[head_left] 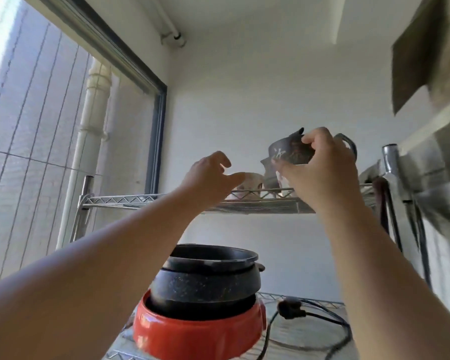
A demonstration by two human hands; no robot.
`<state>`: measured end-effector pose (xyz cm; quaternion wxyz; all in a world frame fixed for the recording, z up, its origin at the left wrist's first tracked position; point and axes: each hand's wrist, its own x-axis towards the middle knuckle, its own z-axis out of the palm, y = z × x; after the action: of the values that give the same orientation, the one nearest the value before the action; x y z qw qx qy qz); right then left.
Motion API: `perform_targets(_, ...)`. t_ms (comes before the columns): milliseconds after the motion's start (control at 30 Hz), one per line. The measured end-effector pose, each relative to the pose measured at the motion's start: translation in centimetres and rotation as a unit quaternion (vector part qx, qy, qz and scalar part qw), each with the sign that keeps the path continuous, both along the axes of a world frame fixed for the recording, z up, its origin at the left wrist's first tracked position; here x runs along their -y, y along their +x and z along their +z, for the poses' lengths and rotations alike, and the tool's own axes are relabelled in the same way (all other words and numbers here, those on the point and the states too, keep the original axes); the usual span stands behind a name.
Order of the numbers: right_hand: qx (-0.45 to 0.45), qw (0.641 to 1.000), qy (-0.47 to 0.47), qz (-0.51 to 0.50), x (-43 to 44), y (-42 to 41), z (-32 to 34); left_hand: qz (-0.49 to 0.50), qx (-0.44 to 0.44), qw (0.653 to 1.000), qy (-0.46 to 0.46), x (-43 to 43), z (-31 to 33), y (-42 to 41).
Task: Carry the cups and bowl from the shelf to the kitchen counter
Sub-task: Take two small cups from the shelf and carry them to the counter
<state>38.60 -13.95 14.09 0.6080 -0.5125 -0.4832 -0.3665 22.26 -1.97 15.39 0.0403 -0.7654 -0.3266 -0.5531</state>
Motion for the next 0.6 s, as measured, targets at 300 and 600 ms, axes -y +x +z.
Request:
perform_targets(300,-0.087,0.966,-0.229,-0.084,-0.9,1.8,2.6,0.029,-0.054,0.983,-0.173,-0.4,2.2,2.6)
perform_targets(600,-0.117,0.919,-0.355,-0.130,-1.2,1.6,3.9,0.039,-0.100,0.972,-0.210,1.0,2.7,4.2)
